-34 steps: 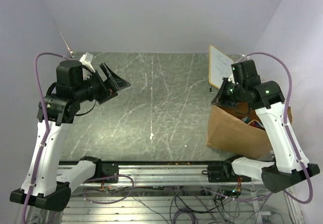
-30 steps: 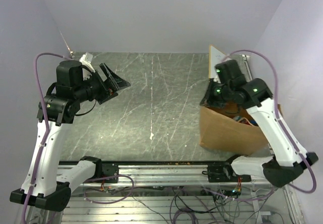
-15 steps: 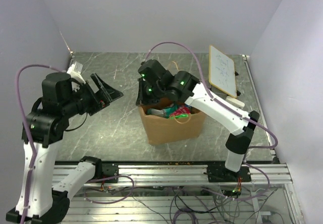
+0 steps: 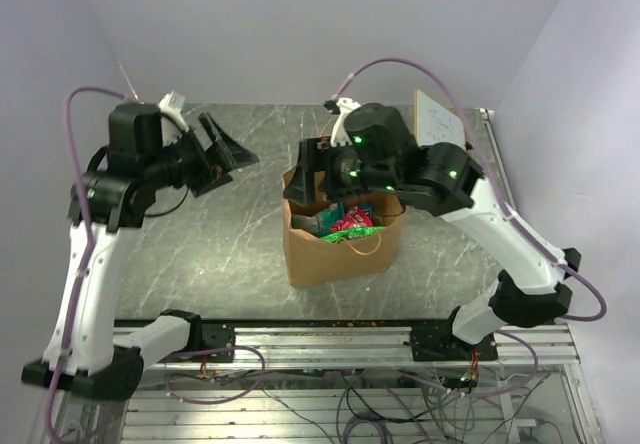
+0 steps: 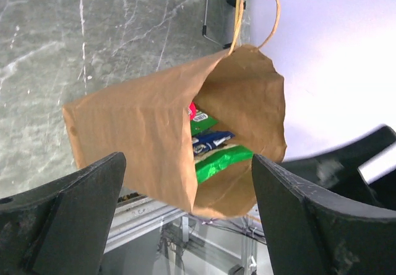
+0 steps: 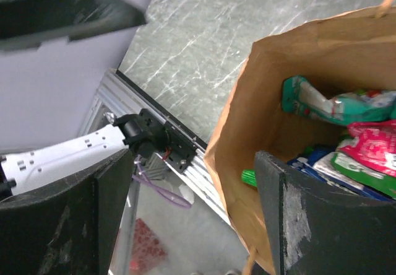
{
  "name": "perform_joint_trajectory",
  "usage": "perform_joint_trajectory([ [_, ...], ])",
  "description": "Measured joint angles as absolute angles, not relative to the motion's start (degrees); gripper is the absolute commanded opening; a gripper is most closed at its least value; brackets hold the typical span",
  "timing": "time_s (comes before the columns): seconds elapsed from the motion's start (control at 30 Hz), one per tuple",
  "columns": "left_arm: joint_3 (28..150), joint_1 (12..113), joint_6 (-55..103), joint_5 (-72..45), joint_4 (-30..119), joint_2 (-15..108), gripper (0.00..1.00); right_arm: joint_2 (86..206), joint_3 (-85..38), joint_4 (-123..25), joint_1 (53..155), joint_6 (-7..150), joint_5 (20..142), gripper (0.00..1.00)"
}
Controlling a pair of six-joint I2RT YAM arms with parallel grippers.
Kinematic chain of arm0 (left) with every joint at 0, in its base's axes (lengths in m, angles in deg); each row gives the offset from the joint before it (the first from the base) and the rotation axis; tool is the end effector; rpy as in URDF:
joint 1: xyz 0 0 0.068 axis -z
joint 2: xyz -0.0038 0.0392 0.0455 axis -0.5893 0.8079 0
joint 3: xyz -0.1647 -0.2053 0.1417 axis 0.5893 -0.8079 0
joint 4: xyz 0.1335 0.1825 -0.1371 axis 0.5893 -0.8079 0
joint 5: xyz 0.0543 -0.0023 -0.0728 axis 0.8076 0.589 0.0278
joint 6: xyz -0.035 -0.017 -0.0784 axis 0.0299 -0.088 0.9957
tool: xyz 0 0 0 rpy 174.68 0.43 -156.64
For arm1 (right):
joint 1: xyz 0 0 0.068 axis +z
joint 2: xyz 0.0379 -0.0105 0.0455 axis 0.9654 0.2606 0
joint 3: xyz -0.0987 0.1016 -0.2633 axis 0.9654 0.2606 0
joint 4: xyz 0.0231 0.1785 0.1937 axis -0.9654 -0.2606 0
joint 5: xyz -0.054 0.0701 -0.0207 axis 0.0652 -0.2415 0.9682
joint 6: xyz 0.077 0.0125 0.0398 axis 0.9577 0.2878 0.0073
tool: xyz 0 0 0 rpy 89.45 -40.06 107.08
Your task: Take the snacks out of the paper bag
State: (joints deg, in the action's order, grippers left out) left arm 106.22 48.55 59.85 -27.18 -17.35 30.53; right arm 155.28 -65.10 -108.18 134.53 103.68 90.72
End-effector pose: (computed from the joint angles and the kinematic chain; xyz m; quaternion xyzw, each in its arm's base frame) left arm 0.1749 -0.0684 0.4664 -0.1616 0.8403 -0.3873 0.3433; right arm 0.1766 0.2951 0.4879 -0.1455 0.8659 0.3515 0.3248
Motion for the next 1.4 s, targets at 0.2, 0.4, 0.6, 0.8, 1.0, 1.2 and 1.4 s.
perform_joint_trajectory([
  [0.2,109.1,48.8,57.2,-31.7,-11.8,42.4,0.95,147.4,-62.6,-110.2,134.5,99.2,97.3,0.98],
  [0.4,113.2,54.4,57.2,-35.6,-5.7,53.5,0.92,143.5,-62.0,-113.9,134.0,93.8,110.1,0.98],
  [0.6,121.1,60.4,57.7,-37.3,-1.5,66.0,0.85,143.4,-60.7,-114.1,133.7,90.2,116.7,0.98],
  [0.8,126.3,62.0,58.5,-38.2,0.1,73.2,0.73,143.6,-59.6,-112.0,133.4,87.3,119.4,0.99],
  [1.0,129.3,63.4,58.7,-38.1,1.2,76.0,0.58,143.4,-60.4,-111.4,133.0,85.3,121.6,0.99],
  [1.2,132.9,64.9,58.8,-38.1,1.6,80.4,0.5,139.7,-57.3,-110.5,133.0,84.4,123.6,1.0],
  [1.4,135.4,65.4,59.5,-38.1,1.9,82.9,0.26,137.9,-57.2,-110.3,133.0,84.0,124.7,1.0],
])
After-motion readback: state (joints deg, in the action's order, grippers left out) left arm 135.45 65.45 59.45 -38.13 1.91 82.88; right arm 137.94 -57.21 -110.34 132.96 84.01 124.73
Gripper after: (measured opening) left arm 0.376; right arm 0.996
